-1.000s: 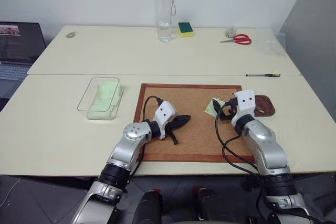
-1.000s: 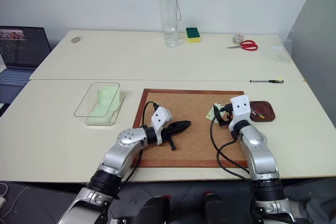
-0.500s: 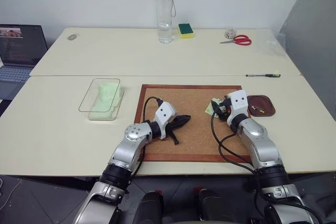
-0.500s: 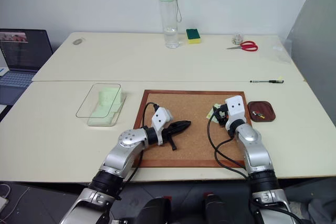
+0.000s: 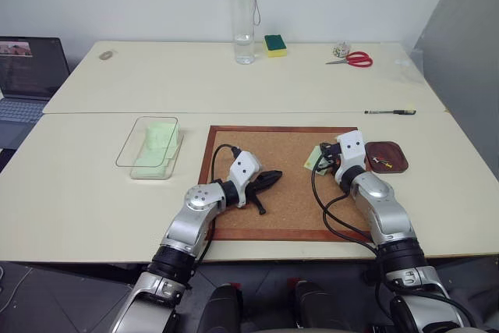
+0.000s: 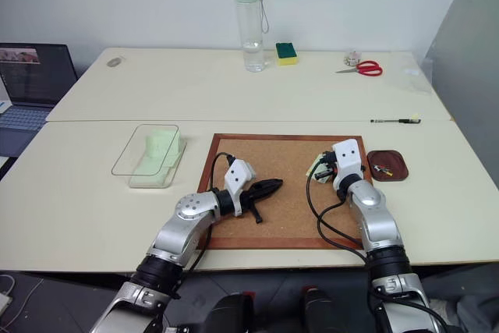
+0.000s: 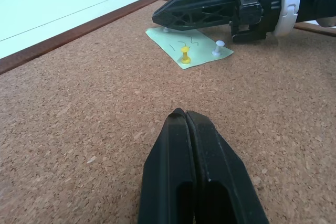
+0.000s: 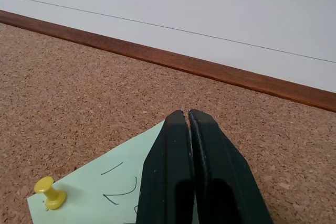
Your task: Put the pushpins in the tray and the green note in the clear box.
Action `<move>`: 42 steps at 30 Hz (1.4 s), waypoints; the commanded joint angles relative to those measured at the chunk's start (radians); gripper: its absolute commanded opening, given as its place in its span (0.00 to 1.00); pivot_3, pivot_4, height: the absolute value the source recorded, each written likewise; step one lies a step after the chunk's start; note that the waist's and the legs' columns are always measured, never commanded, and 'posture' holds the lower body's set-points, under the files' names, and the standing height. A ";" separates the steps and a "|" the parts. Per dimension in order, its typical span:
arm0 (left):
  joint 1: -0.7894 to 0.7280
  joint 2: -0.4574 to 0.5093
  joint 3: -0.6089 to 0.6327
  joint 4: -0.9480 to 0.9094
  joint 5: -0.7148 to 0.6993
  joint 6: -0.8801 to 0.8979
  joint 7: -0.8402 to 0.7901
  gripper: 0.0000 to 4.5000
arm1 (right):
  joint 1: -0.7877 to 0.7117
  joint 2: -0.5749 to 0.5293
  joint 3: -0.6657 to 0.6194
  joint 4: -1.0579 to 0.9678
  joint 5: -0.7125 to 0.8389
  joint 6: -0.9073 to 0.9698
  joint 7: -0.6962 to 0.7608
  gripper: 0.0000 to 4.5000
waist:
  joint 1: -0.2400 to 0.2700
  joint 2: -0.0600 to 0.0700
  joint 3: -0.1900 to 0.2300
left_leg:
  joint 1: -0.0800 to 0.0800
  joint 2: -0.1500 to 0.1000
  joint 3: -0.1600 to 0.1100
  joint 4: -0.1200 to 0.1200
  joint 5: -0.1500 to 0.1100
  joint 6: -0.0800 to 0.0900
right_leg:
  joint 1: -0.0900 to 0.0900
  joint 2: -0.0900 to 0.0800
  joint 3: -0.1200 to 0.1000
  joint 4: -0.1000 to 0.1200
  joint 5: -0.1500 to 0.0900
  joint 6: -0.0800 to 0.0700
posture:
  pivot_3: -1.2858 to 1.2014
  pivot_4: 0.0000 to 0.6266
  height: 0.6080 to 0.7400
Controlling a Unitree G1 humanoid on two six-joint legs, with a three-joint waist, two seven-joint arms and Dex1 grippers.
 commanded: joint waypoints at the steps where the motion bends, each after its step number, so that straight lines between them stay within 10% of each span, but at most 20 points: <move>1: 0.023 -0.006 -0.017 0.011 0.010 0.030 0.001 0.00 | -0.016 -0.003 -0.007 -0.014 -0.001 -0.019 0.011 0.01 | 0.000 0.000 0.000 | 0.000 0.000 0.000 0.000 0.000 0.000 | 0.000 0.000 0.000 0.000 0.000 0.000 | 0.52 0.24 1.00; 30: 0.017 -0.037 -0.032 0.040 0.029 0.021 0.010 0.00 | 0.055 -0.017 -0.037 -0.242 0.036 -0.030 0.038 0.01 | 0.003 0.000 0.000 | 0.000 0.000 0.000 0.000 0.000 0.000 | 0.000 0.000 0.000 0.000 0.000 0.000 | 0.52 0.24 1.00; 42: 0.027 -0.037 -0.043 0.036 0.029 0.022 -0.007 0.00 | 0.129 -0.042 -0.239 -0.323 0.012 0.098 -0.207 0.01 | 0.005 0.001 0.000 | 0.000 0.000 -0.001 0.000 0.000 0.000 | 0.000 -0.001 0.000 0.000 0.000 0.000 | 0.52 0.24 1.00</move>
